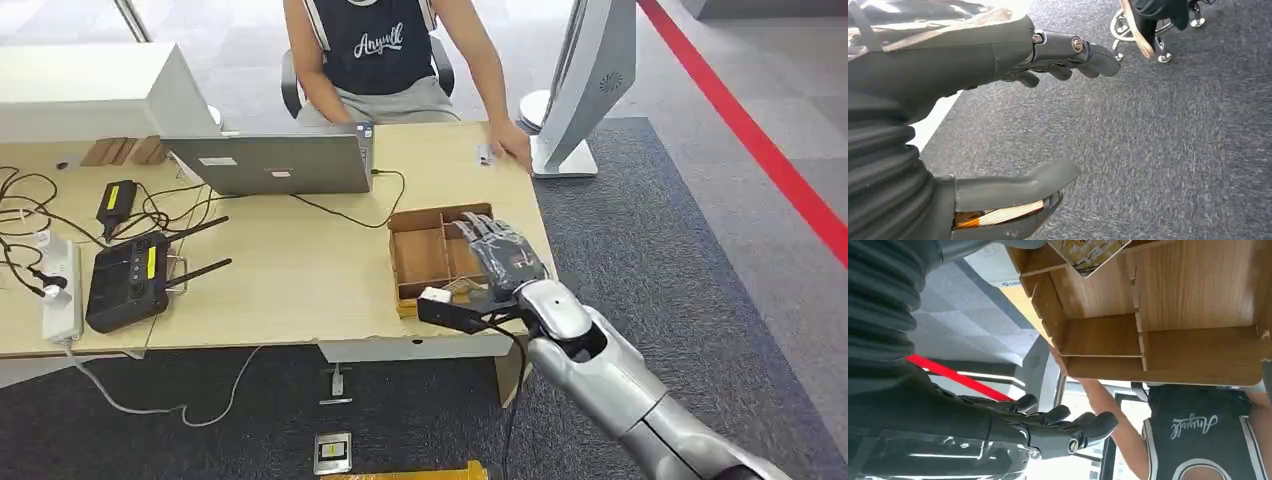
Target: Pass the card to the sensor for recognition and then transmit it.
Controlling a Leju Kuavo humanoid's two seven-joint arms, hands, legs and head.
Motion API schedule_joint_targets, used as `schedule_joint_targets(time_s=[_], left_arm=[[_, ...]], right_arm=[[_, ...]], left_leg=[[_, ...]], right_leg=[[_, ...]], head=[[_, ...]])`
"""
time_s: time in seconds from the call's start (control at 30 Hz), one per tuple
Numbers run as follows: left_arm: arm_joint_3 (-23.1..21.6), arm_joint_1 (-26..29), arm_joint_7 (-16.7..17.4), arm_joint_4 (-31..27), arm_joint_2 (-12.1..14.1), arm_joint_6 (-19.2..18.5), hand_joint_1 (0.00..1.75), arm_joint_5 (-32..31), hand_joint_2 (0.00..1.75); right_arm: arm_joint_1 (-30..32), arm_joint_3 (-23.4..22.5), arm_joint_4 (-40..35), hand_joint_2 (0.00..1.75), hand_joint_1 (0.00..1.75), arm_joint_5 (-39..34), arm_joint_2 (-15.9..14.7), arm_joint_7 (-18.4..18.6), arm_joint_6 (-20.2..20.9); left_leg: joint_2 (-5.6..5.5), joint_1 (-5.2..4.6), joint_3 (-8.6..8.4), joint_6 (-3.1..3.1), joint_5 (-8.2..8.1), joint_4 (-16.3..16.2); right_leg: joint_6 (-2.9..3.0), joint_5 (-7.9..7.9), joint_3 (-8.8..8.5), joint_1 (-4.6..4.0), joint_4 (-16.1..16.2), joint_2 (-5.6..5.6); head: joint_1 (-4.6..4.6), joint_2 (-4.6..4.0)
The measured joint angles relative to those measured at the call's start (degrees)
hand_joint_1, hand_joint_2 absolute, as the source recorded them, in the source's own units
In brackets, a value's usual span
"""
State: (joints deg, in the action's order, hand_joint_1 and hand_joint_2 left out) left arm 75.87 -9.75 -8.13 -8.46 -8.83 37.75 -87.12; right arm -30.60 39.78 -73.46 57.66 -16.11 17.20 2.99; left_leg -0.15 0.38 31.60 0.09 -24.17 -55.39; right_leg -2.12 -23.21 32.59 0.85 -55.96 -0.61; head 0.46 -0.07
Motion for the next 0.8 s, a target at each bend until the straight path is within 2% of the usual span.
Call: schedule_joint_targets(time_s=[0.4, 0.8], left_arm=[[-0.9, 0.0, 0.2, 0.0, 0.2, 0.0, 0.00, 0.2, 1.75], [-0.9, 0.0, 0.2, 0.0, 0.2, 0.0, 0.00, 0.2, 1.75]], right_arm=[[-0.1, 0.8, 2.8, 1.75, 0.00, -1.4, 0.7, -0.2, 1.2], [-0.9, 2.1, 5.1, 1.75, 0.00, -1.0, 2.5, -1.3, -0.2]], left_leg=[[0.00, 0.00, 0.00, 0.00, 0.00, 0.0], [0.00, 0.00, 0.00, 0.00, 0.00, 0.0]], right_leg=[[0.00, 0.00, 0.00, 0.00, 0.0, 0.00], [0.00, 0.00, -0.01, 0.00, 0.0, 0.00]], head=[[0.00, 0.00], [0.00, 0.00]])
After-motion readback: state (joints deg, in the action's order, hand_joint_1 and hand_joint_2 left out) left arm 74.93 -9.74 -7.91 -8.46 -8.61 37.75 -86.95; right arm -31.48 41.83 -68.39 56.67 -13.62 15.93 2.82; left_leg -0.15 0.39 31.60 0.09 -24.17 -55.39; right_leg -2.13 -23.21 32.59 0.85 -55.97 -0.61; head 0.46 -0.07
